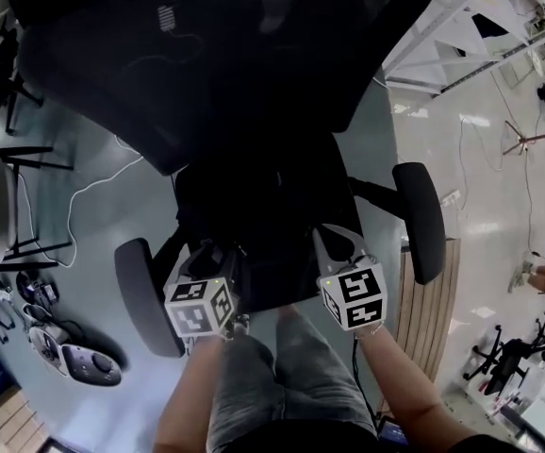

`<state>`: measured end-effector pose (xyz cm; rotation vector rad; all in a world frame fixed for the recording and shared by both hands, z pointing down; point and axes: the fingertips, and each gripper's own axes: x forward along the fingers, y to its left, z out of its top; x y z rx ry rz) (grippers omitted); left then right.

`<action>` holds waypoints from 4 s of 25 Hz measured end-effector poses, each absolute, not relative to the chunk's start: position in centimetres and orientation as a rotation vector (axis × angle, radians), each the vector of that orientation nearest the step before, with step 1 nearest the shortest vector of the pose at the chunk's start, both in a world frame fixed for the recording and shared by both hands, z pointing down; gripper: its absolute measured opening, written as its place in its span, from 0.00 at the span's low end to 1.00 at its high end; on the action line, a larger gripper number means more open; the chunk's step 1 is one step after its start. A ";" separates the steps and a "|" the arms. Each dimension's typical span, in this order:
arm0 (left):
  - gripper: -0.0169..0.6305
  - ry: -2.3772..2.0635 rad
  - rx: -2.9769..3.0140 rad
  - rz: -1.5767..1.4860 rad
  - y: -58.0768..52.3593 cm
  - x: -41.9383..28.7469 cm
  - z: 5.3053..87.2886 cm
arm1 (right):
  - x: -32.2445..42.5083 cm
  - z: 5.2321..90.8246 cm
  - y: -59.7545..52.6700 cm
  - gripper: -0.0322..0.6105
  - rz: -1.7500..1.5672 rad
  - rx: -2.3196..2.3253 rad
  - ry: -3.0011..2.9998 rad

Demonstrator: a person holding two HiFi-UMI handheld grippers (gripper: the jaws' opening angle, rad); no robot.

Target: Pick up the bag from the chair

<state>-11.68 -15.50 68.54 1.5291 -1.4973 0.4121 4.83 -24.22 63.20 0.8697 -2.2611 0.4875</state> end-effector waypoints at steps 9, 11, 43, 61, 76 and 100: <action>0.37 -1.544 1.438 0.413 -15.9 -12.8 71.7 | 5.4 68.6 -26.6 0.30 0.485 0.882 -2.172; 0.37 -1.547 1.440 0.425 -16.0 -12.7 71.9 | 5.5 69.6 -26.5 0.30 0.469 0.867 -2.152; 0.14 -1.578 1.504 0.440 -16.2 -13.0 68.2 | 6.4 68.4 -25.9 0.13 0.675 0.889 -2.190; 0.13 -1.581 1.710 0.304 -14.3 -14.2 55.3 | 7.4 54.2 -21.9 0.13 0.690 1.083 -2.315; 0.13 -1.568 1.877 0.073 -13.6 -15.2 42.2 | 6.2 40.3 -20.5 0.14 0.536 1.119 -2.543; 0.13 -1.637 2.013 -0.035 -12.6 -15.7 36.0 | 5.2 34.2 -19.0 0.14 0.412 1.091 -2.682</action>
